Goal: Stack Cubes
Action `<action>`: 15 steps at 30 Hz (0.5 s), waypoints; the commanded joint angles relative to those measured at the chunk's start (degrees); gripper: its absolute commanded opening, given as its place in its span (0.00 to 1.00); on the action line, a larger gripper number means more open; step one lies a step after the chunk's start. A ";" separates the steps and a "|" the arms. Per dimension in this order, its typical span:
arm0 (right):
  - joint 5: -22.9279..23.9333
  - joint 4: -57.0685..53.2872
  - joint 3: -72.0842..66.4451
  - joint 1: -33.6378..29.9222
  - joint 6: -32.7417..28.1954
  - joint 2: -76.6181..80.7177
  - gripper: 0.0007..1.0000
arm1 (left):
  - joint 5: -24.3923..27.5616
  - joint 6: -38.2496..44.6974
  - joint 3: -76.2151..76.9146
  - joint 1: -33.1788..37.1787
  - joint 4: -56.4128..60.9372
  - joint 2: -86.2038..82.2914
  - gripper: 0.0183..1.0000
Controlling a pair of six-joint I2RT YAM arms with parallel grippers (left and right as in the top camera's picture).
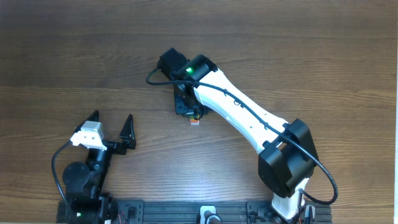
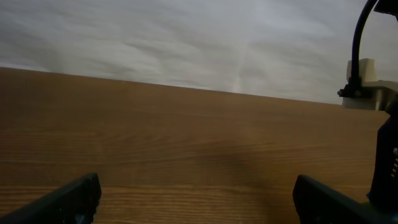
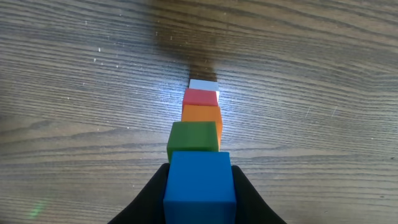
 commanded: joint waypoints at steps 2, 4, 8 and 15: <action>-0.04 0.33 1.20 0.52 0.13 0.94 0.02 | 0.52 0.83 -0.61 -0.28 0.24 -0.42 1.00; -0.07 0.33 1.20 0.52 0.13 1.42 0.02 | 0.52 0.83 -0.61 -0.28 0.24 -0.42 1.00; 0.22 0.96 1.20 0.52 -0.46 1.68 0.02 | 0.52 0.83 -0.61 -0.28 0.24 -0.42 1.00; 0.15 1.36 1.20 0.46 -0.46 1.68 0.04 | 0.52 0.83 -0.61 -0.28 0.24 -0.42 1.00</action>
